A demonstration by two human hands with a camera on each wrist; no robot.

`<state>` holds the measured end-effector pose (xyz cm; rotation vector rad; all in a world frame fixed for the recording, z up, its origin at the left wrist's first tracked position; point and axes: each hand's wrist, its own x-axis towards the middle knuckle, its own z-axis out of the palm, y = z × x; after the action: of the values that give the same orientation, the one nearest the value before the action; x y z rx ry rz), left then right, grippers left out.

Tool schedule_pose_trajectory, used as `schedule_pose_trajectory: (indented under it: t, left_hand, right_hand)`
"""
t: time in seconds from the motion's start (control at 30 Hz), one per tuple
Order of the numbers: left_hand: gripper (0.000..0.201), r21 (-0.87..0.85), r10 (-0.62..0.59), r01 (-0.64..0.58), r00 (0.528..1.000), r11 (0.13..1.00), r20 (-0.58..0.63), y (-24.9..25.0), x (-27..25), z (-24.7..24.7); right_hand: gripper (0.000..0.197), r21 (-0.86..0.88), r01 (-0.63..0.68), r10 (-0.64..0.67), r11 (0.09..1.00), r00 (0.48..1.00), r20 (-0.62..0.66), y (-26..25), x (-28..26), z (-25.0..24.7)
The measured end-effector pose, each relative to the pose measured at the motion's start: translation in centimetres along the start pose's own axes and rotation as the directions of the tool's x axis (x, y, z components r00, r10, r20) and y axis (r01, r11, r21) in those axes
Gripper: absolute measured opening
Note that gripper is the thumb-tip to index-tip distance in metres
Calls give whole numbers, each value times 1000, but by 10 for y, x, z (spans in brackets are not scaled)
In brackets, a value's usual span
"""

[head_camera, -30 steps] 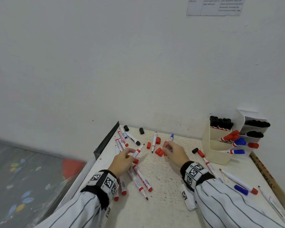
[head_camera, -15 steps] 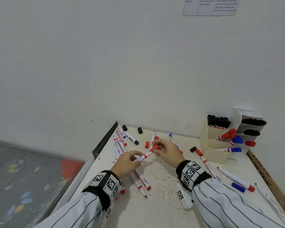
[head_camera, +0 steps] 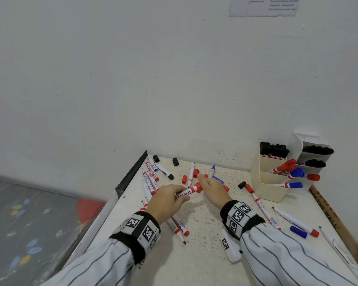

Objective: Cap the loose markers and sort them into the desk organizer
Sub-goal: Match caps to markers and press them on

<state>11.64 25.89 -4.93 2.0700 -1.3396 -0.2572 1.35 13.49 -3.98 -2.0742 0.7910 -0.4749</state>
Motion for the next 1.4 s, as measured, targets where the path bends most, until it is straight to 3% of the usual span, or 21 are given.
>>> schedule_pose_trajectory:
  t: [0.13, 0.43, 0.5, 0.57, 0.73, 0.83, 0.93, 1.07, 1.13, 1.23, 1.4]
  left_hand:
    - [26, 85, 45, -47, 999, 995, 24, 3, 3, 5]
    - [34, -106, -53, 80, 969, 991, 240, 24, 4, -7]
    - [38, -241, -90, 175, 941, 955, 325, 27, 1, -6]
    - [39, -391, -131, 314, 894, 865, 428, 28, -2, -7]
    - [41, -467, -133, 441, 820, 767, 556, 20, -4, -10]
    - [41, -480, -122, 423, 833, 769, 539, 15, -2, -9]
    - [39, -508, -121, 375, 878, 775, 463, 13, 2, -9]
    - [36, -225, -261, 311, 939, 924, 226, 4, 5, -9]
    - [23, -52, -396, 405, 910, 913, 127, -14, 6, -5]
    - [19, 279, -495, 441, 853, 853, 166, -31, 4, 3]
    - [16, 433, -384, 263, 896, 862, 221, -28, 2, 20]
  right_hand:
    - [47, 19, -5, 5, 1000, 1000, 7, -3, 0, 1]
    - [46, 81, 119, -123, 990, 991, 45, -1, -3, -4]
    - [46, 88, 158, -162, 983, 986, 45, 2, -2, -4]
    - [46, 81, 201, -205, 976, 977, 52, 4, -3, -3]
    - [42, 40, 283, -285, 958, 955, 85, 11, -8, 2]
    - [37, -7, 308, -304, 951, 944, 129, 9, -6, 0]
    - [33, -38, 322, -314, 946, 939, 141, 8, 1, -3]
    - [26, 11, 259, -259, 966, 964, 62, 10, 11, -18]
    - [20, 81, 215, -211, 973, 976, -55, 10, 14, -34]
    - [10, 171, 202, -157, 964, 958, -241, 14, 17, -67]
    - [24, -14, 160, -148, 987, 871, -468, 30, 22, -131]
